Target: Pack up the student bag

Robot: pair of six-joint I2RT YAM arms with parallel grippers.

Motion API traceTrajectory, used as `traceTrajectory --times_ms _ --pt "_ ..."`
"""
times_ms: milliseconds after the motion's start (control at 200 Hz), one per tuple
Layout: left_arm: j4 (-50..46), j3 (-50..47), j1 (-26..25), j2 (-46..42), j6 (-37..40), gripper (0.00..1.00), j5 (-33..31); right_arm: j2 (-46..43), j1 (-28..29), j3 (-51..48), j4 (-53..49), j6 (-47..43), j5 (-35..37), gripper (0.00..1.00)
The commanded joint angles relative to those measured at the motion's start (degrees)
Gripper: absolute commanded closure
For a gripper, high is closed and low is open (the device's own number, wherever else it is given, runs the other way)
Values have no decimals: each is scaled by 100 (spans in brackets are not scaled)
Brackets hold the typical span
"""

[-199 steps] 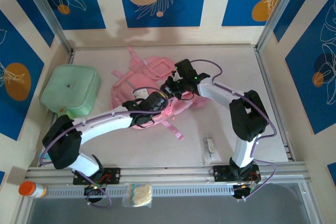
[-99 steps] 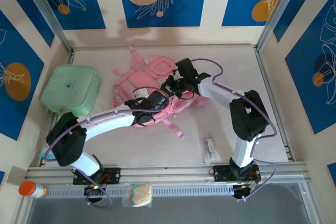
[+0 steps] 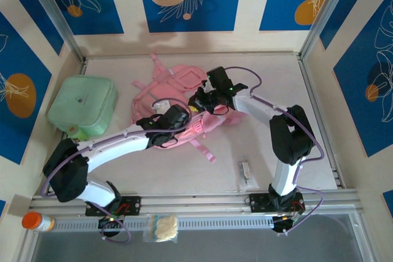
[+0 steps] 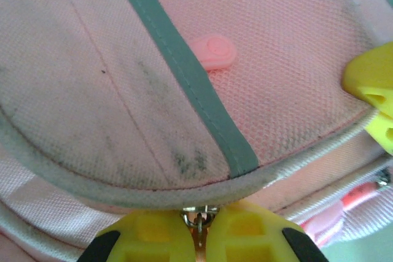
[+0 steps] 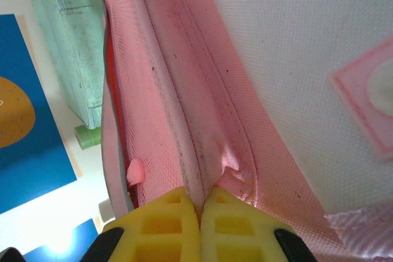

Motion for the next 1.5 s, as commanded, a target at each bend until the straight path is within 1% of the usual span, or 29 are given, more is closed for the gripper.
traceTrajectory --times_ms 0,215,315,370,440,565,610,635,680,755,830,920,965,1015,1110,1160,1200,1326,1346,1431,1496 --pt "-75 -324 251 -508 579 100 317 -35 -150 449 -538 -684 -440 100" --pt "-115 -998 668 -1221 1354 100 1027 77 -444 741 -1044 -1401 -472 100" --pt "137 -1025 685 -1328 1666 100 1493 340 -502 1064 -1133 -1742 -690 100" --pt "478 -1003 660 -1262 1737 100 1885 556 -506 1383 -1357 -1945 -684 100" --pt "774 -882 527 -1059 1711 100 2207 847 -543 1790 -1587 -2111 -608 100" --pt "863 -353 187 -435 1836 100 2366 1279 -634 2358 -1923 -2250 -684 100" --pt "778 -173 122 -239 1853 100 2312 1314 -654 2443 -2027 -2279 -716 100" --pt "735 -109 112 -175 1831 100 2230 1292 -655 2434 -2071 -2279 -703 96" --pt "723 -86 113 -123 1787 100 2095 1187 -660 2342 -2104 -2256 -679 87" --pt "678 -93 133 -117 1713 100 1785 899 -696 1992 -2038 -2038 -692 73" --pt "834 -90 168 -52 1737 100 1874 548 -708 1394 -1728 -1676 -881 61" --pt "1028 -52 175 104 1767 100 2107 279 -602 716 -1235 -1171 -1100 54" --pt "1079 -34 173 160 1764 100 2160 235 -517 460 -938 -907 -1248 53" --pt "1116 -33 173 208 1723 100 2163 235 -426 272 -717 -632 -1260 53" --pt "1250 -47 171 242 1736 100 2274 265 -289 44 -255 -281 -1088 54" --pt "1212 -22 174 240 1762 100 2286 306 -238 56 -140 -223 -1050 59" --pt "1155 0 175 222 1804 100 2271 351 -218 147 -242 -292 -941 64" --pt "1001 -16 171 107 1982 100 2253 411 -296 379 -709 -725 -677 89" --pt "964 -17 177 90 2016 100 2265 411 -322 411 -790 -840 -653 92" --pt "602 -42 200 -22 2275 100 2235 427 -502 686 -1376 -1419 -548 100" --pt "246 -88 247 -143 2560 100 2138 420 -721 819 -1749 -1825 -490 100"
